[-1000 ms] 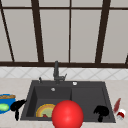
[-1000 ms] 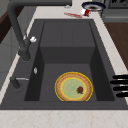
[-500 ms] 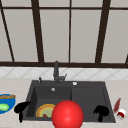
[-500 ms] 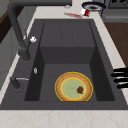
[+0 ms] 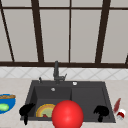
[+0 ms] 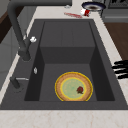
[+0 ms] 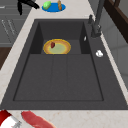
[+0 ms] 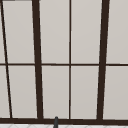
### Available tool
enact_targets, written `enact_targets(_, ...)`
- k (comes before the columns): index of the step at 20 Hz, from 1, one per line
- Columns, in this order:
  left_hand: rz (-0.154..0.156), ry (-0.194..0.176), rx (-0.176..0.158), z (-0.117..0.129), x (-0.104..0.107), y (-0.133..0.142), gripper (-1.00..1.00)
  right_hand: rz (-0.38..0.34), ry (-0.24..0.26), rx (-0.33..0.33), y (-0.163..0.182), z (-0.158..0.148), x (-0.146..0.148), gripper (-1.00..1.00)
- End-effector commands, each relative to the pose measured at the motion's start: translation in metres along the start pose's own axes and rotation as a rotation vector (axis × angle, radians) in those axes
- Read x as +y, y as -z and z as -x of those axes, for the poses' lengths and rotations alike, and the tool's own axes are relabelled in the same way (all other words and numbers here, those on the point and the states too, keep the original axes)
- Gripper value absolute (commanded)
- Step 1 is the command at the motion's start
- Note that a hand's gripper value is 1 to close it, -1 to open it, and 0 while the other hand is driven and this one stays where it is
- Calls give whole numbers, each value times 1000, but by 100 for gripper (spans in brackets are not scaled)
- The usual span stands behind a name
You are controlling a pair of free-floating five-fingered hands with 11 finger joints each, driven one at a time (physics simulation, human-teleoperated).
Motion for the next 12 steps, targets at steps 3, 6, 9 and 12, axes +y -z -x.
enact_targets(3, 23, 19, 57, -10, -10, 31, -100, 0, 0, 0, 0, 0, 0, 0)
enact_targets(6, 12, 12, 67, -16, -18, 45, -100, 0, 0, 0, 0, 0, 0, 0)
enact_targets(9, 2, 14, 95, -24, -25, 53, -100, 0, 0, 0, 0, 0, 0, 0)
enact_targets(12, 4, 27, 103, -28, -28, 61, -100, 0, 0, 0, 0, 0, 0, 0)
